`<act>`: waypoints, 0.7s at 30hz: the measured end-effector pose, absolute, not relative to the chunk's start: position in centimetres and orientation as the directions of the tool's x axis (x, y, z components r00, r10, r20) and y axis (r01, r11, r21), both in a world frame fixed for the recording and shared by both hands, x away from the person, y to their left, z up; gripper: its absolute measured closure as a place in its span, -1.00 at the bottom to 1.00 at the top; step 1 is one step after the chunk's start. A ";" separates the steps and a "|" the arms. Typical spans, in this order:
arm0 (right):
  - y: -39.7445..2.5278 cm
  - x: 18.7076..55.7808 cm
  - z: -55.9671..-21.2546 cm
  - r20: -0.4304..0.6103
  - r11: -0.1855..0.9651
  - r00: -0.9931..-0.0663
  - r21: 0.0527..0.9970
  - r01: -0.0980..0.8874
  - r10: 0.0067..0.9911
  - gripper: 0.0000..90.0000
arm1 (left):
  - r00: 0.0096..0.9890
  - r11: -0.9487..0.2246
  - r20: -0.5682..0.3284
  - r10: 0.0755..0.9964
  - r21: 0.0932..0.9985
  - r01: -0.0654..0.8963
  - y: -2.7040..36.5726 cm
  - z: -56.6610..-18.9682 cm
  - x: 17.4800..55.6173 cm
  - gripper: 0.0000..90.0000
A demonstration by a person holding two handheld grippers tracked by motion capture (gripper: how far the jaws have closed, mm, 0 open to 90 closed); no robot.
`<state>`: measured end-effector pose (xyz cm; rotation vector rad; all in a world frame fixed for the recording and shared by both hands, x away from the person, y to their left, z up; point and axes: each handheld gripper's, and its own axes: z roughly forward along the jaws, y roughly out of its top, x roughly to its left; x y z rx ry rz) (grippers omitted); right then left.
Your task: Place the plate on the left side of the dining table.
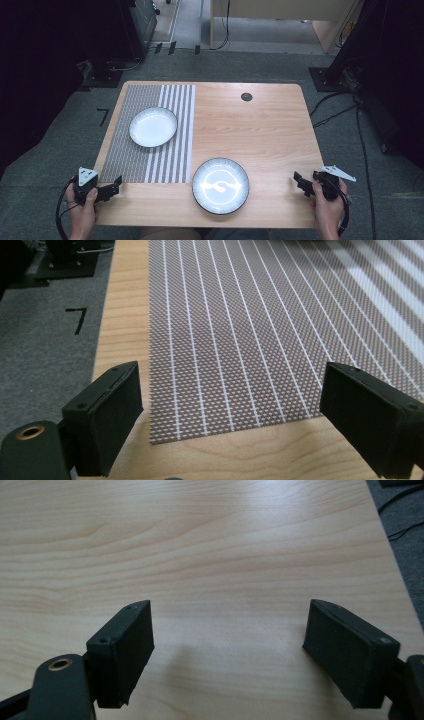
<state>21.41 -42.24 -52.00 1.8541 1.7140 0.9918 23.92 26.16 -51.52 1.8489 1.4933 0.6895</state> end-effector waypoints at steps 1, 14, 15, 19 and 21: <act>-42.3 21.2 -52.0 0.202 -0.136 -0.020 0.727 0.673 0.979 -0.56 | 0.213 -0.150 0.014 0.977 0.758 0.635 25.9 -51.6 23.9 -0.79; -41.6 19.1 -52.5 0.030 -0.019 -0.005 0.737 0.676 1.000 -0.62 | 0.271 -0.192 0.006 0.963 0.720 0.667 25.8 -51.9 24.3 -0.88; -41.6 19.1 -52.5 0.031 -0.020 -0.005 0.736 0.676 1.000 -0.62 | 0.273 -0.189 -0.001 0.962 0.720 0.668 25.8 -51.9 24.3 -0.91; -41.6 19.1 -52.5 0.029 -0.018 -0.006 0.735 0.678 1.000 -0.68 | 0.262 -0.188 0.009 0.965 0.720 0.668 25.7 -51.9 24.3 -0.88; -41.6 19.1 -52.5 0.029 -0.022 0.001 0.732 0.681 1.000 -0.69 | 0.260 -0.187 0.009 0.966 0.720 0.669 25.7 -51.9 24.3 -0.89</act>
